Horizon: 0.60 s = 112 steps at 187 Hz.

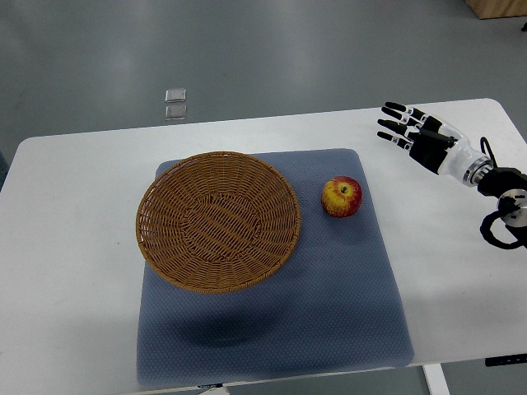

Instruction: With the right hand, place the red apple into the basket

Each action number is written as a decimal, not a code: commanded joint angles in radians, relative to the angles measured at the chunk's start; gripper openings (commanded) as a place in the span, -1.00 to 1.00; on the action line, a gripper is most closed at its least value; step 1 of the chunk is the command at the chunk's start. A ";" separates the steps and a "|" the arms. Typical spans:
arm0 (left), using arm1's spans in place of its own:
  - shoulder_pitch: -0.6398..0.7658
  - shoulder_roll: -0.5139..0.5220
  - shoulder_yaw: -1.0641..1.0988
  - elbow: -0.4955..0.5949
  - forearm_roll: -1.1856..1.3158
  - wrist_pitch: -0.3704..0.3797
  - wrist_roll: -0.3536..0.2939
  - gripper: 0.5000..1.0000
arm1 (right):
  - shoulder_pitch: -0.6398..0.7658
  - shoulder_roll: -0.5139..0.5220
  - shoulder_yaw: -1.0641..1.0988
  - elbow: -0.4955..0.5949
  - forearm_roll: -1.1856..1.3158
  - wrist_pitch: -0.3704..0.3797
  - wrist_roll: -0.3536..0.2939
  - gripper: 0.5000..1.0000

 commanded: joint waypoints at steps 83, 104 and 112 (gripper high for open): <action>0.000 0.000 0.000 0.000 0.000 0.000 0.000 1.00 | -0.016 -0.002 0.014 0.003 -0.015 0.000 -0.001 0.69; 0.000 0.000 0.000 0.000 0.000 0.000 0.000 1.00 | -0.017 0.000 0.003 0.019 -0.040 0.000 -0.001 0.69; 0.000 0.000 0.000 0.000 0.000 0.000 0.000 1.00 | -0.017 0.001 0.002 0.026 -0.067 -0.003 -0.001 0.68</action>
